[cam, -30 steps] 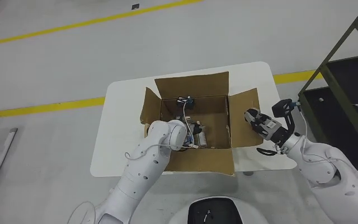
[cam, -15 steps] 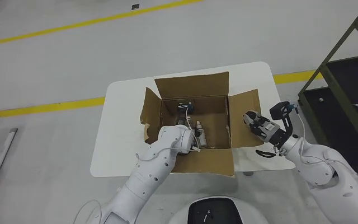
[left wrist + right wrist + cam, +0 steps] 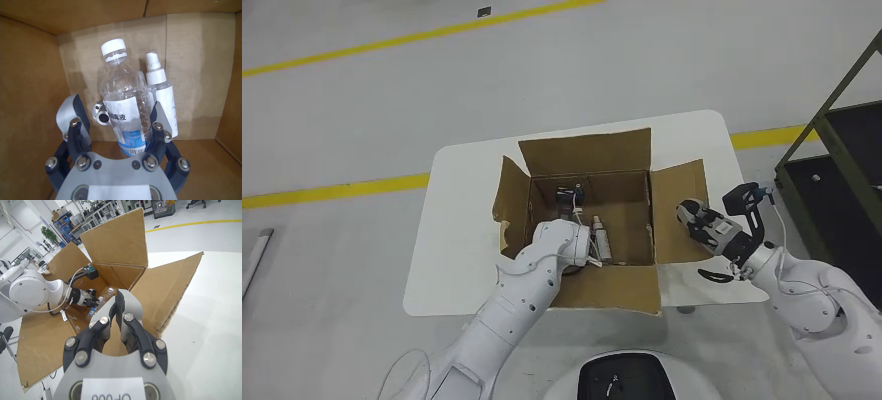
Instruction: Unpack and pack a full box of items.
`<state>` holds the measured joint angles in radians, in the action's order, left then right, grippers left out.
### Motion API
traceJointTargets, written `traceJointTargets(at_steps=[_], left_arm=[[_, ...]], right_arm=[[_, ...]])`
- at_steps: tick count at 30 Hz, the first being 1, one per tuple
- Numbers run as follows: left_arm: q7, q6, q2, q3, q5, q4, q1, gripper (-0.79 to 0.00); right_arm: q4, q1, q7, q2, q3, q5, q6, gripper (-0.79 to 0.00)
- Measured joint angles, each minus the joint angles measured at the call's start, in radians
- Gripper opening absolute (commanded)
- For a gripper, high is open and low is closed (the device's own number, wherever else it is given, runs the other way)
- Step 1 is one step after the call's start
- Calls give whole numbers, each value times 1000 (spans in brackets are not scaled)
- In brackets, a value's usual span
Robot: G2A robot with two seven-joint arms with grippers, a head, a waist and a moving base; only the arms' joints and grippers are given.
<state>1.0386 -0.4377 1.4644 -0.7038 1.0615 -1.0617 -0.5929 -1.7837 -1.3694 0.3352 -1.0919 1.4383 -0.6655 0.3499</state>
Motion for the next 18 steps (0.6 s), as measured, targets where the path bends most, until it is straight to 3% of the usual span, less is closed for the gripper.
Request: traceJointTargets(at_steps=[12, 14, 17, 18], left_arm=[[-19, 1, 43, 25, 18, 109, 27, -182], [-21, -1, 49, 26, 19, 128, 31, -246], [-27, -3, 59, 25, 20, 152, 38, -474], [-30, -4, 62, 24, 19, 158, 40, -585]], right_arm=[[-2, 2, 6, 0, 4, -1, -1, -785], [-2, 3, 7, 0, 4, -1, 1, -785], [-1, 4, 9, 0, 3, 0, 3, -785], [-1, 5, 9, 0, 4, 2, 4, -785]])
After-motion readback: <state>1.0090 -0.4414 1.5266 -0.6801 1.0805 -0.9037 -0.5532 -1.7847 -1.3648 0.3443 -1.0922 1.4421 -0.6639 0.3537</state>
